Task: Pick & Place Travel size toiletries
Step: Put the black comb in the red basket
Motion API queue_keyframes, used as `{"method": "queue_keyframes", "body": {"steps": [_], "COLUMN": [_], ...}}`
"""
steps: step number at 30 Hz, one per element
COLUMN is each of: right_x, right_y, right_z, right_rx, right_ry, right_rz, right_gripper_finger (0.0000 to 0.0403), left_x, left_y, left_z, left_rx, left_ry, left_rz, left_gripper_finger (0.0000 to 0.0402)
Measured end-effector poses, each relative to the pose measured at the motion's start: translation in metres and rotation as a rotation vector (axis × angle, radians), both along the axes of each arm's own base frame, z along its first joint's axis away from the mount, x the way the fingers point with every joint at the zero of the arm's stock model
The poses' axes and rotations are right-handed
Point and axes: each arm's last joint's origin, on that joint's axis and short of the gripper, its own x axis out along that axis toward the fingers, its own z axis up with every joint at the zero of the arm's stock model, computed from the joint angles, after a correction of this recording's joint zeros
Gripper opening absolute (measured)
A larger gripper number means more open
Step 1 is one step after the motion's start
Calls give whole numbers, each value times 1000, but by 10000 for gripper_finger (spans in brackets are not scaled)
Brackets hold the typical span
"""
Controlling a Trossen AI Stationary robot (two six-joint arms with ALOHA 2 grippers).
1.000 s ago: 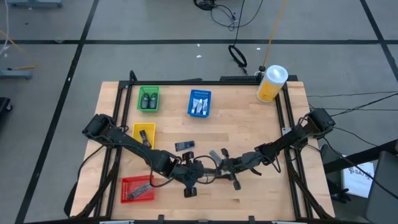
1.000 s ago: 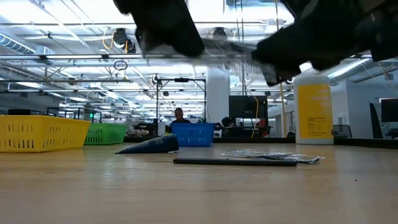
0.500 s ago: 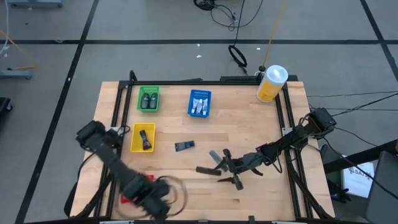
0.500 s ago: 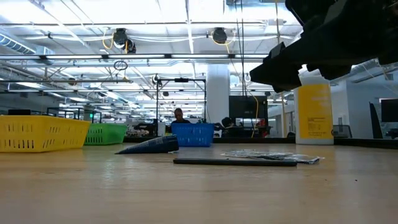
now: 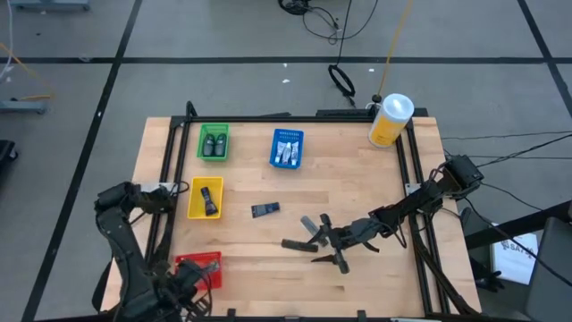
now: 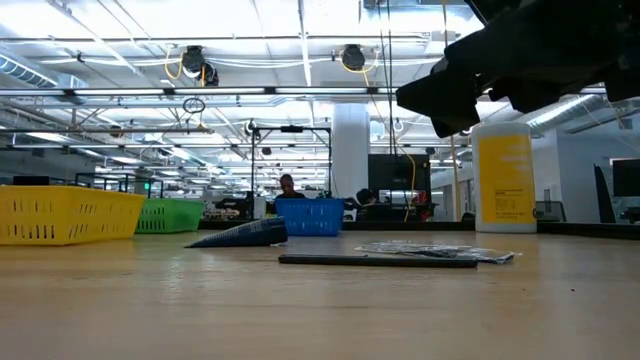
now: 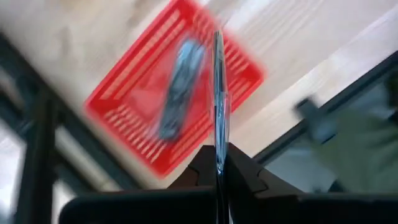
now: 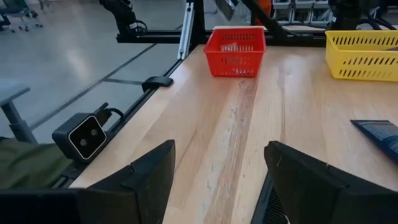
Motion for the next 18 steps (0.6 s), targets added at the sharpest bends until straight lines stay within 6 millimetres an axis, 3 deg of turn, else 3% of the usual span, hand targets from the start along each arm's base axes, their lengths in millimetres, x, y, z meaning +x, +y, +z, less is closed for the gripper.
{"method": "queue_keyframes", "body": {"steps": [12,18], "right_x": [-2,-3], "right_y": [5,5], "right_z": [0,0], "right_rx": [11,11], "right_ry": [-1,-1], "right_rz": [17,18], "right_gripper_finger": [240,240], "left_x": [8,7], "left_y": [10,23], "left_z": [-44,-56], "left_rx": [14,-12], "left_ry": [94,89], "left_rz": [18,1], "left_gripper_finger": [4,3]}}
